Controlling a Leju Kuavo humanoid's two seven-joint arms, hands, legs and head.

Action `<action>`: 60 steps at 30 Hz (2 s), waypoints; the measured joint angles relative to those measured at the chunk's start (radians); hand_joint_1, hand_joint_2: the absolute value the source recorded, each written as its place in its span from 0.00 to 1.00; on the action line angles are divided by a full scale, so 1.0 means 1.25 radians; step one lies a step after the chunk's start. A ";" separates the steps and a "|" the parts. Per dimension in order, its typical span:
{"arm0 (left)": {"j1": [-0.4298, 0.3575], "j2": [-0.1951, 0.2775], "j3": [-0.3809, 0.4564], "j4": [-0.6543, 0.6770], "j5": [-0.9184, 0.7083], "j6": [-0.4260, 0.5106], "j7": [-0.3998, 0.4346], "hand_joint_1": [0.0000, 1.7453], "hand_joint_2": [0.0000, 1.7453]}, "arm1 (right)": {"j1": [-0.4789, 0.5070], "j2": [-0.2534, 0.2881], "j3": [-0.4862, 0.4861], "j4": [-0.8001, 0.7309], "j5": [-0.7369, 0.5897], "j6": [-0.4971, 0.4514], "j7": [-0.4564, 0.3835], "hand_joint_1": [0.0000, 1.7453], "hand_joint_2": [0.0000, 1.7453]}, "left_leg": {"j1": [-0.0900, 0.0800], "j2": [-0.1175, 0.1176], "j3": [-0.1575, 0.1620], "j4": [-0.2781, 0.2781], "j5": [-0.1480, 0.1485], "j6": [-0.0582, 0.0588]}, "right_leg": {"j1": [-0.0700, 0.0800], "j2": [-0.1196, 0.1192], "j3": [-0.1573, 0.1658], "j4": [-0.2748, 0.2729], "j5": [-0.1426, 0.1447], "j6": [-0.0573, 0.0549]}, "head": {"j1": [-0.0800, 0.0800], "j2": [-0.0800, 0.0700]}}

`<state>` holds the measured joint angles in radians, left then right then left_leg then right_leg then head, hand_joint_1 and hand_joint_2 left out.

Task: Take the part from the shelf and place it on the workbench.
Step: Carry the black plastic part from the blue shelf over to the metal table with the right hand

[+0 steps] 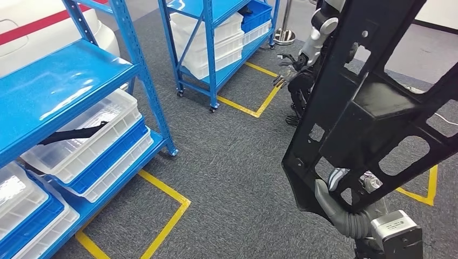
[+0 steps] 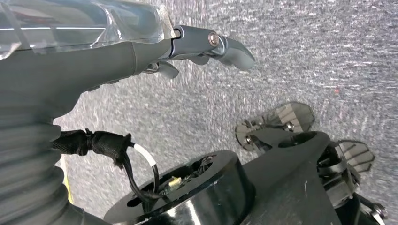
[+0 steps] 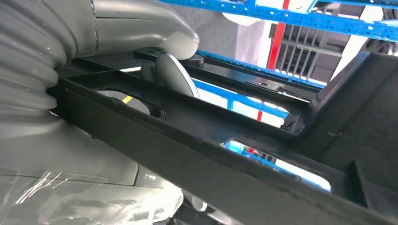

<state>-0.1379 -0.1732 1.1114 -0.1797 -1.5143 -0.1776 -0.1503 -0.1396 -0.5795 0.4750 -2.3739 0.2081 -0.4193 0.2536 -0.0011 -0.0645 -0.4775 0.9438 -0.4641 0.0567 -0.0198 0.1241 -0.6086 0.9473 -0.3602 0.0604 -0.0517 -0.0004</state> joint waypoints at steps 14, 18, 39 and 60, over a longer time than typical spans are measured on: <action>-0.002 0.001 0.003 0.000 -0.005 0.030 0.028 0.00 1.00 | 0.031 -0.008 -0.008 -0.006 0.016 -0.018 0.003 1.00 1.00 | -0.008 0.139 0.014 -0.006 -0.014 -0.016 | -0.002 -0.127 0.017 0.015 -0.030 -0.002 | -0.002 0.000; -0.007 0.004 0.003 0.000 -0.005 0.030 0.027 0.00 1.00 | 0.045 -0.009 -0.009 -0.010 0.020 -0.024 0.002 1.00 1.00 | 0.001 0.087 -0.026 0.097 -0.075 -0.028 | 0.000 -0.099 0.015 0.013 -0.027 -0.026 | -0.002 0.000; -0.006 0.012 -0.002 0.000 -0.004 0.013 0.057 0.00 1.00 | 0.060 -0.016 -0.022 -0.021 0.048 -0.027 0.058 1.00 1.00 | -0.003 0.107 -0.003 -0.013 0.015 0.008 | -0.017 -0.107 -0.063 0.170 -0.075 0.028 | 0.000 0.000; -0.013 0.008 -0.001 0.000 -0.003 -0.010 0.057 0.00 1.00 | 0.036 -0.016 -0.012 -0.019 0.031 -0.054 0.037 1.00 1.00 | -0.007 0.003 -0.033 0.014 0.018 -0.003 | -0.001 0.011 0.006 0.017 -0.021 -0.009 | -0.002 0.000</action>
<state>-0.1544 -0.1634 1.1096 -0.1797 -1.5184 -0.1901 -0.0784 -0.0942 -0.5990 0.4599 -2.3977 0.2462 -0.4869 0.2994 -0.0099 -0.0602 -0.5189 0.9610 -0.4420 0.0530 -0.0216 0.1384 -0.6011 0.9688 -0.3867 0.0495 -0.0547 -0.0004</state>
